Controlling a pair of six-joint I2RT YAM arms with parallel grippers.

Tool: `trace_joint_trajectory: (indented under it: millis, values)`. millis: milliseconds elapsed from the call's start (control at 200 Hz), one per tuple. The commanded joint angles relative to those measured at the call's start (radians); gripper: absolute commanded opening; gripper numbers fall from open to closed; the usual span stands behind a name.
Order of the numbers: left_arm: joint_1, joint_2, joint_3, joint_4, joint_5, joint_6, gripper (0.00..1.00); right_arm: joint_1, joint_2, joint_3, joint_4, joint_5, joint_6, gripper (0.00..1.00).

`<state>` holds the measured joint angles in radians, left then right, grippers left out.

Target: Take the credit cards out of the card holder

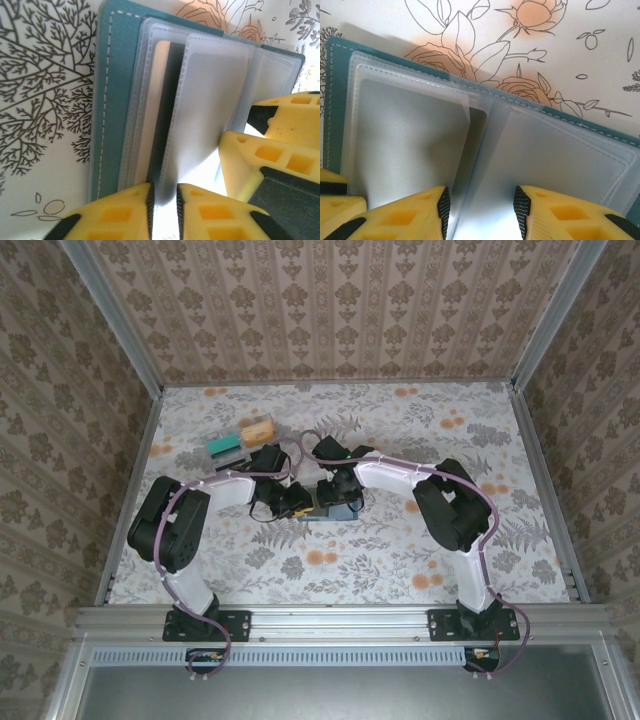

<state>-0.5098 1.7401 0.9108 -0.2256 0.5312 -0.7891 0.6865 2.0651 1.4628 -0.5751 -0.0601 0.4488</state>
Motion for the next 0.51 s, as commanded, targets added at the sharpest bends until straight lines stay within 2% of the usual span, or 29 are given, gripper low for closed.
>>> trace_joint_trajectory:
  millis: [0, 165, 350, 500]
  values:
    - [-0.007, 0.020, 0.024, -0.026, 0.019, 0.011, 0.13, -0.009, 0.038, -0.053, -0.035, -0.061, 0.028, 0.44]
    - [0.000, 0.000, 0.033, -0.061, -0.008, 0.032, 0.00, -0.033, -0.021, -0.055, -0.015, -0.126, 0.049, 0.44]
    - [0.009, -0.044, 0.036, -0.139, -0.042, 0.074, 0.00, -0.057, -0.144, -0.075, 0.032, -0.230, 0.082, 0.50]
    - [0.010, -0.093, 0.002, -0.124, -0.047, 0.065, 0.00, -0.075, -0.266, -0.164, 0.192, -0.332, 0.142, 0.55]
